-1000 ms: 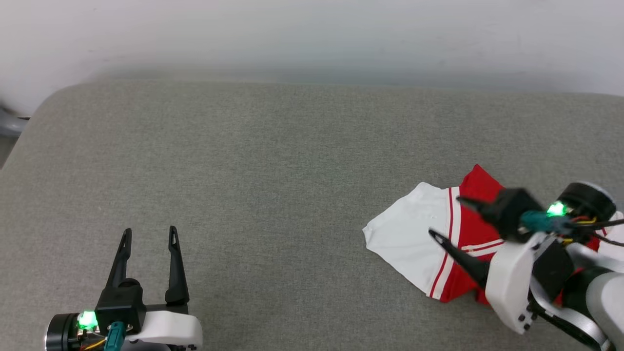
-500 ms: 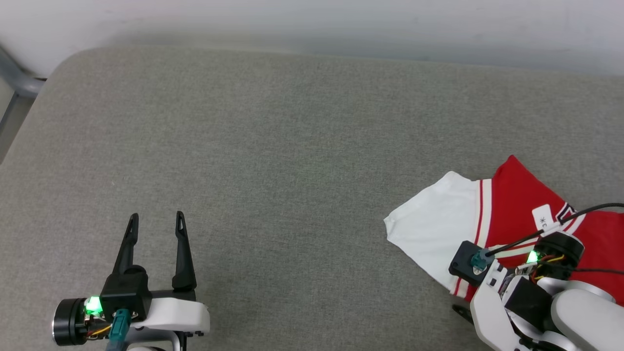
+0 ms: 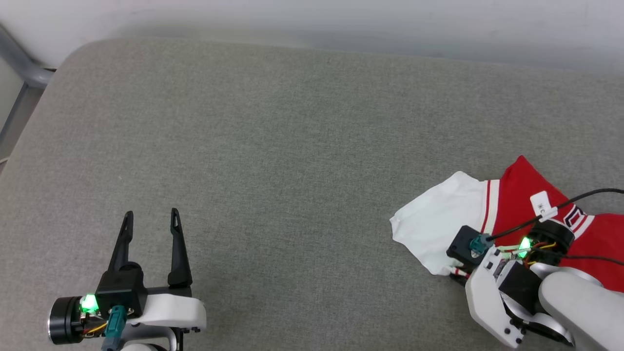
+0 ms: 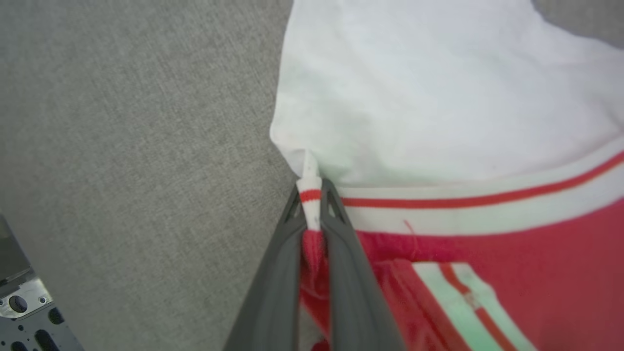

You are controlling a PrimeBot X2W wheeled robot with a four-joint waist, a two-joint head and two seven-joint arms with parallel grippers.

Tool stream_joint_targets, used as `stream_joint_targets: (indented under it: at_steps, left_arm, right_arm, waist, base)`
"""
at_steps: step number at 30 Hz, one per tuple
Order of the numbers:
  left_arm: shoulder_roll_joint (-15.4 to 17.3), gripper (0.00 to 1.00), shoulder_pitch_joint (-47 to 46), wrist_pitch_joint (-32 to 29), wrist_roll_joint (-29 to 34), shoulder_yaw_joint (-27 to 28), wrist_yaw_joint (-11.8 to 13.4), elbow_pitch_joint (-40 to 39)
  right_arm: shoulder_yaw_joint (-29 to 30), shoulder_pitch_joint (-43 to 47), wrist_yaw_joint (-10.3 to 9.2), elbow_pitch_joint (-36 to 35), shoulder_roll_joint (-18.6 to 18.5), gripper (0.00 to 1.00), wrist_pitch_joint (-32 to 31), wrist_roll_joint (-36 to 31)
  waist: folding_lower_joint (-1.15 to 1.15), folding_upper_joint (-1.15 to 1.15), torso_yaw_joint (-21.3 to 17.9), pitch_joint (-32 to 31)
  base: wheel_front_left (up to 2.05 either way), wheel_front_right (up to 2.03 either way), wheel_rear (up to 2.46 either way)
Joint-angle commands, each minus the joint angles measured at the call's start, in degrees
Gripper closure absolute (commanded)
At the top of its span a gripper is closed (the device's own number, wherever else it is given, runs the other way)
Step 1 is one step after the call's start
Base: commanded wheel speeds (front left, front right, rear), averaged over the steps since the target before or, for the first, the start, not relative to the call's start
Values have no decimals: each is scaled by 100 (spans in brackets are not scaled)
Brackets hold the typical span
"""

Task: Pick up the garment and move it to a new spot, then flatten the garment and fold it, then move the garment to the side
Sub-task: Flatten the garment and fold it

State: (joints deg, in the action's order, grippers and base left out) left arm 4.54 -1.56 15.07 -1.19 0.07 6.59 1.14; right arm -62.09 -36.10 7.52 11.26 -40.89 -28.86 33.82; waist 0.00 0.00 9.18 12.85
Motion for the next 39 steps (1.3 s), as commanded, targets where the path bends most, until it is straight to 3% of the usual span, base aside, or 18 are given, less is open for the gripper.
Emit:
stream_joint_targets:
  at_steps: [1, 7, 13, 17, 21, 27, 31, 39]
  left_arm:
    - [5, 0, 35, 15, 15, 11, 26, -7]
    - [48, 0, 168, 15, 45, 71, 47, -58]
    - [75, 0, 241, 15, 42, 75, 36, -92]
    - [88, 0, 233, 15, 45, 58, 24, -94]
    - [81, 0, 212, 15, 51, 26, 16, -112]
    - [55, 0, 112, 15, 28, -19, 17, -74]
    - [28, 0, 62, 15, 14, -60, 28, -42]
    - [-30, 0, 2, 15, -20, -122, 41, 24]
  right_arm:
    - [37, 30, -6, 53, 88, 100, 160, 25]
    - [835, -20, -8, -327, 174, 100, 857, -150]
    - [1738, 141, -7, -1034, 152, 100, 990, -426]
    - [2150, 222, -7, -1595, 356, 100, 944, -613]
    - [2198, 163, -7, -1946, 724, 100, 887, -748]
    - [1630, -276, -7, -1543, 1514, 100, 974, -892]
    - [886, -586, -7, -898, 2032, 100, 1043, -808]
    - [-781, -881, -8, 647, 2546, 100, 1167, -456]
  waist:
    - [0, 0, -63, -77]
    - [0, 0, -311, -310]
    - [0, 0, -490, -427]
    - [0, 0, -511, -440]
    - [0, 0, -440, -401]
    - [0, 0, -212, -280]
    - [0, 0, -23, -196]
    - [0, 0, 338, -67]
  base:
    - [0, 0, 0]
    - [0, 0, 0]
    - [0, 0, 0]
    - [0, 0, 0]
    - [0, 0, 0]
    - [0, 0, 0]
    - [0, 0, 0]
    - [0, 0, 0]
